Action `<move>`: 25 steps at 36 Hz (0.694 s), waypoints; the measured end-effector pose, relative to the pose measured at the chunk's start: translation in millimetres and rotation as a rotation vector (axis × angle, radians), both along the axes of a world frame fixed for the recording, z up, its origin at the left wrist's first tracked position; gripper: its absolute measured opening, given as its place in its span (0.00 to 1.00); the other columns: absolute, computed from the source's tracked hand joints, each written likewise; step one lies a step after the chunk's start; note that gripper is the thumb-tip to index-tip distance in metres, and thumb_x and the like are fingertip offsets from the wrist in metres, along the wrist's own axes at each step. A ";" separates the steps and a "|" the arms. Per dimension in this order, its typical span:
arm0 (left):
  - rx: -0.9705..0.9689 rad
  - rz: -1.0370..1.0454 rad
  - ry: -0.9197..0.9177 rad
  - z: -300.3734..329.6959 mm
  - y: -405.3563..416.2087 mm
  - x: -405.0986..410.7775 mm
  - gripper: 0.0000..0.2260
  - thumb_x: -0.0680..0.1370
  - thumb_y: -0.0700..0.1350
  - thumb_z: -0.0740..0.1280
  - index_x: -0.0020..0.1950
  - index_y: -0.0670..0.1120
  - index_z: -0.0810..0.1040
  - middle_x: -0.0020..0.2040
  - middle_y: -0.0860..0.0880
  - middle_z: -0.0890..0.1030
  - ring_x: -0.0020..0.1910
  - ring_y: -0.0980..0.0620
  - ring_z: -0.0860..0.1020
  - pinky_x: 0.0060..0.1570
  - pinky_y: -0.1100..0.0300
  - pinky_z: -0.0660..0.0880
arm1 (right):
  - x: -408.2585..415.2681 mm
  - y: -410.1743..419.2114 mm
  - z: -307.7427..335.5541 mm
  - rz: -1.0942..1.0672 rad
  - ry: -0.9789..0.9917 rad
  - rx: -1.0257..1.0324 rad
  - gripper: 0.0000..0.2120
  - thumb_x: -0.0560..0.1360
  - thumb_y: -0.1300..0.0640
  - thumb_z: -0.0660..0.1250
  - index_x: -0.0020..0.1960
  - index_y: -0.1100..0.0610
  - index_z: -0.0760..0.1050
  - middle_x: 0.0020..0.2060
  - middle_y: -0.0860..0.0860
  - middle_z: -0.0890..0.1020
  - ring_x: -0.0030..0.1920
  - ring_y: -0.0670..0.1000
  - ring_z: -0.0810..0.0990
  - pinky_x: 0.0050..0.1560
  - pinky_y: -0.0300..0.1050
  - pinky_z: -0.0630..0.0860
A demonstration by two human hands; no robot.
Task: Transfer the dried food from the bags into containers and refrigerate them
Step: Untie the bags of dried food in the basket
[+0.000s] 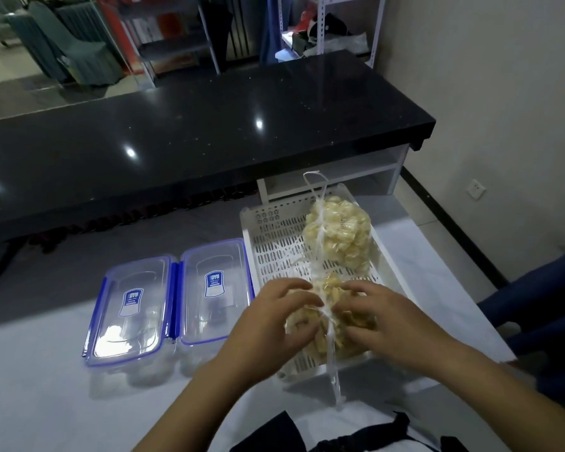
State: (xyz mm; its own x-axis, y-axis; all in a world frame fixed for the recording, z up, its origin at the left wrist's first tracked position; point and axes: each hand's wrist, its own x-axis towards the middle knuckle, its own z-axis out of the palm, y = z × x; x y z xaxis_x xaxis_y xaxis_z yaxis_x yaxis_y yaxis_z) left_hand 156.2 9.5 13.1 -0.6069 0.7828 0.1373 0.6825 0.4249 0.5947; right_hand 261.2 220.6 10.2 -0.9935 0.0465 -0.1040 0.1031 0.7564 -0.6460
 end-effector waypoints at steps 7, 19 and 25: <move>-0.036 0.050 0.019 -22.8 21.4 7.0 0.11 0.76 0.47 0.72 0.57 0.51 0.81 0.62 0.55 0.78 0.64 0.56 0.73 0.60 0.60 0.73 | -8.8 -6.2 -2.3 -0.089 0.030 0.060 0.11 0.76 0.51 0.71 0.58 0.47 0.83 0.61 0.40 0.78 0.57 0.42 0.76 0.58 0.35 0.71; 0.034 0.166 -0.067 -30.8 23.0 4.1 0.04 0.75 0.46 0.74 0.44 0.47 0.82 0.66 0.60 0.77 0.58 0.60 0.78 0.55 0.55 0.78 | -25.4 -9.5 1.9 0.015 -0.026 0.122 0.02 0.78 0.56 0.68 0.48 0.49 0.77 0.54 0.41 0.76 0.50 0.43 0.73 0.52 0.38 0.72; 0.154 0.166 -0.116 -26.8 12.8 -1.0 0.04 0.76 0.43 0.73 0.44 0.48 0.79 0.68 0.62 0.75 0.61 0.62 0.77 0.55 0.51 0.78 | -21.2 2.3 10.7 0.018 -0.003 0.056 0.06 0.79 0.54 0.66 0.45 0.45 0.72 0.54 0.37 0.72 0.51 0.43 0.76 0.50 0.40 0.76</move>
